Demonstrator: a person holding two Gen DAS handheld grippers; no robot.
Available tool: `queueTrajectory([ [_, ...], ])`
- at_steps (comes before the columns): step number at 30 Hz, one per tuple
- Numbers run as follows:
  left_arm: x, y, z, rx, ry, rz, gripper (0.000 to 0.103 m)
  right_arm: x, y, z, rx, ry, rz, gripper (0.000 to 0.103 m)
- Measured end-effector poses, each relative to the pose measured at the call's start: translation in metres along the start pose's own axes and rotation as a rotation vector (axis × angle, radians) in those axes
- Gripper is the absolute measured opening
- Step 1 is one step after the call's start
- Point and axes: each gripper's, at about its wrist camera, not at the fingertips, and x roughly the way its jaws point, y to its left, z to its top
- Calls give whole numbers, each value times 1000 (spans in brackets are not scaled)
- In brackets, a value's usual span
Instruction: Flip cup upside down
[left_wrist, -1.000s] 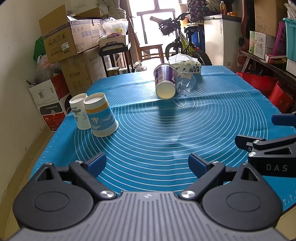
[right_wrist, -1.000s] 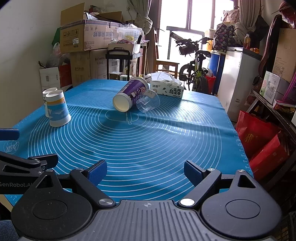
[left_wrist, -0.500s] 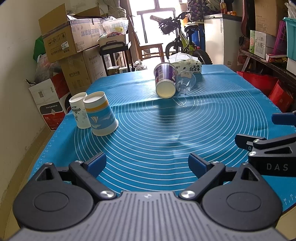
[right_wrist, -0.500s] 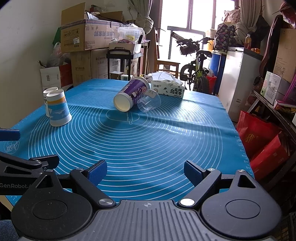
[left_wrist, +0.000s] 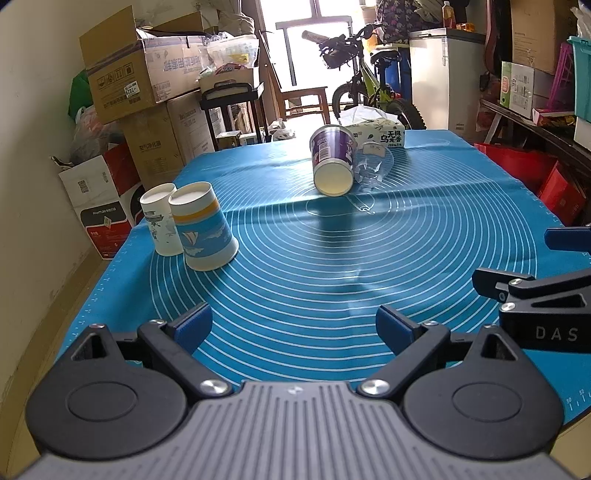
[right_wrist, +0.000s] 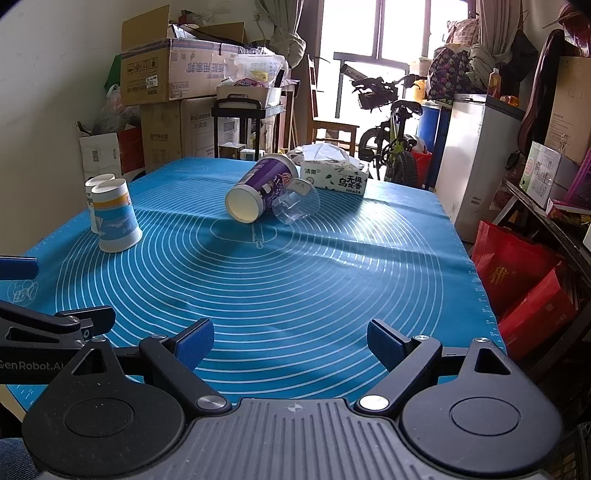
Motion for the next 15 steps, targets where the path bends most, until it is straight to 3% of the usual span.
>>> queueTrajectory([
  [10, 5, 4, 6, -26, 0, 3, 94, 3, -3, 3, 1, -9, 1, 91],
  [15, 18, 4, 24, -33, -23, 12, 94, 17, -14, 16, -1, -27, -2, 91],
])
